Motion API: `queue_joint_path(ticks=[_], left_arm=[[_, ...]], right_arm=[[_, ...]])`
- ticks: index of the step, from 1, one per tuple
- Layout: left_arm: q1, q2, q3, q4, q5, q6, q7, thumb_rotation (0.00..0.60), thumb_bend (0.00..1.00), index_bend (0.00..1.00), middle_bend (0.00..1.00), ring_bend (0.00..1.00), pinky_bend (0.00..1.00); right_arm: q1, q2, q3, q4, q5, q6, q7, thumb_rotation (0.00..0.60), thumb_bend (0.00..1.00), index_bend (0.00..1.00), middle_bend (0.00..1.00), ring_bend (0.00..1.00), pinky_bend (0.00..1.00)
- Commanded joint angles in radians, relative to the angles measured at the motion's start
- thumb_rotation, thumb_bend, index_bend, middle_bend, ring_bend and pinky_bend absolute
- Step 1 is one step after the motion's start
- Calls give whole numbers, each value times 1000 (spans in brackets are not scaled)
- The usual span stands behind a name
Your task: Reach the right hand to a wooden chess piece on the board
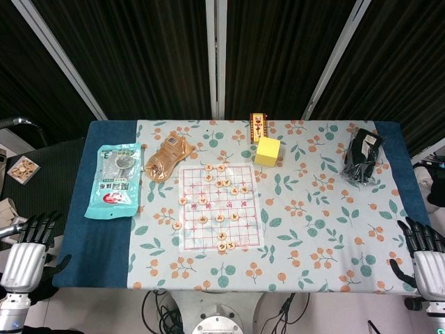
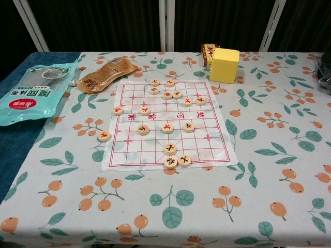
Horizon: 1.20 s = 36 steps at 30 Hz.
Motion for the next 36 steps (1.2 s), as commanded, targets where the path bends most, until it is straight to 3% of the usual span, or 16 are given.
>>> queue_joint_path(ticks=[1,9,17,24,36], left_arm=[[9,7,2,-12,10,6,2,600,205,64,35,0,48],[50,6,11,-14,24,32,-21,600,206,65,40,0,47],[80,-32,6,57,18,41,-93,600,206,65,42,0,43],[89,-41,1,98,27,44,-131,600,206,65,43,0,43],[89,-15,1,64,14,-9,-120,600,205,65,43,0,44]], right_arm=[[-3,-9,0,12,-7,8,-5,600,220,0,0,0,0],[73,11,44,-23,-10,-58,-117,600,221,0,0,0,0],[330,-9,148,-180,38,-364,-295,600,224,0,0,0,0],[551,-154,253,-180,217,-613,-475,600,235,35,0,0,0],[773,-458,286,57,440,-740,-667,600,235,112,0,0,0]])
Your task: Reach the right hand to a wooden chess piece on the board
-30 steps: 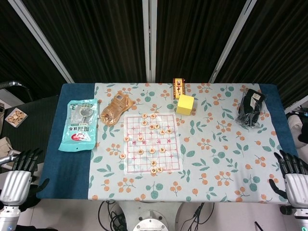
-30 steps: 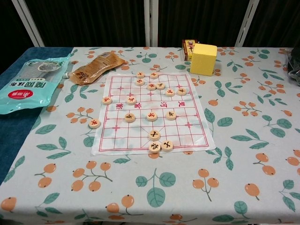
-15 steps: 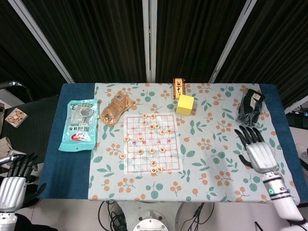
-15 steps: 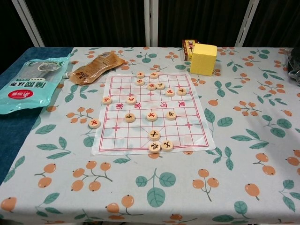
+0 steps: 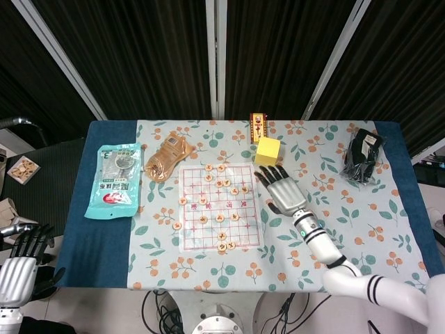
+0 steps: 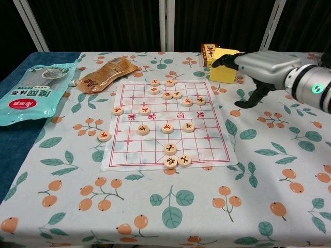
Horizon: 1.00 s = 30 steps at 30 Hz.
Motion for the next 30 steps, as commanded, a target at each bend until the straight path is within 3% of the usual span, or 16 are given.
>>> queue_joint_path(ticks=[1,11,30], left_arm=[[0,3,-1,-5,-2,-5,0,600,206,65,43,0,44],[0,3,-10,14,-23,-39,-51,600,206,66,43,0,44],[13,-13,-29,52,-45,-49,-51,600,206,68,43,0,44]], right_arm=[[53,-94,13,100,51,-25,-40,600,240,123,0,0,0],[113,-240,6,305,31,-9,37,600,290,238,0,0,0],[159,-304,0,412,40,-42,110,600,327,302,0,0,0]])
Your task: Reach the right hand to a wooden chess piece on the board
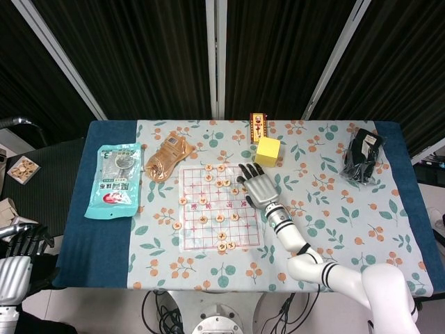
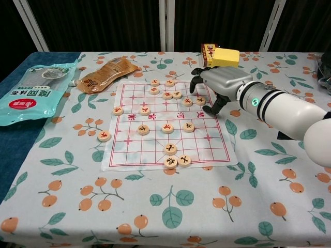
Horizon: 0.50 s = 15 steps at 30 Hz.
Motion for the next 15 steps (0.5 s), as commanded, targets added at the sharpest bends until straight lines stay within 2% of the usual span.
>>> queue_joint_path(ticks=[1,15], left_arm=[[3,-1,0,5,-3,-2,-4,600,206,68,43,0,44],[14,-6,-3,29,-4,0,-33,600,206,68,43,0,44]], right_arm=[[2,-7,-2,9,5,-5,7,600,327,314,0,0,0],[1,-30,-6,42,-2,26,21,600,327,404,0,0,0]])
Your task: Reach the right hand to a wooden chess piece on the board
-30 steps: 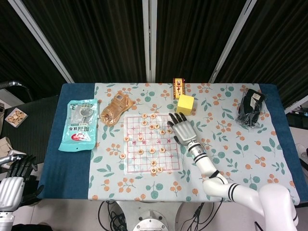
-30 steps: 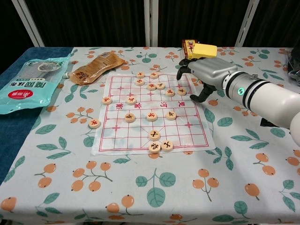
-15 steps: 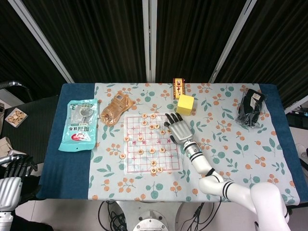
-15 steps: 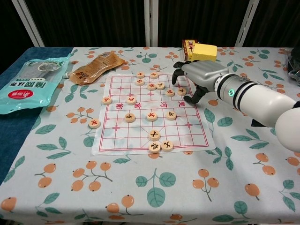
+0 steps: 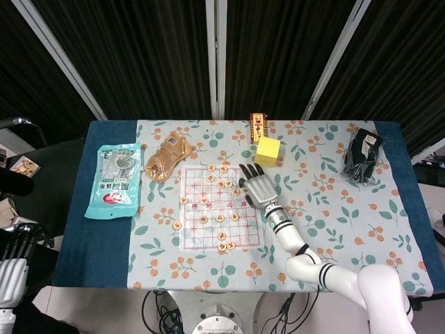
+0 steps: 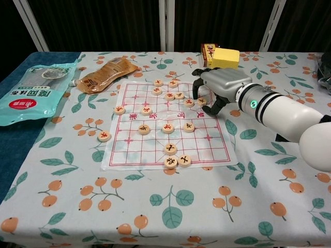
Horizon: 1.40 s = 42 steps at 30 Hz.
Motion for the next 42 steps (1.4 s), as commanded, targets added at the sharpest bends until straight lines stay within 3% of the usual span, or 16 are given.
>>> queue_joint_path(ticks=[1,20,34,42], left_arm=[[0,0,-1,1,1,1,-2,600,206,68,43,0,44],[4,2,-6,-2,1,-3,-5,600,206,69,43,0,44],[5,1,-11,3,-5,-11,-20,600,206,72,43,0,44],[9,3,-11,5,-3,-6,-27,600,206,72,43,0,44]], right_arm=[[-3,-6,0,6,-5,15,4,600,327,405,0,0,0],[-8,-23,3,34,-15,40,15,600,327,397,0,0,0],[-10,-32,4,44,-30,53,30,600,327,509,0,0,0],[-1,-24,17,15,-62,83,65,600,327,517,0,0,0]])
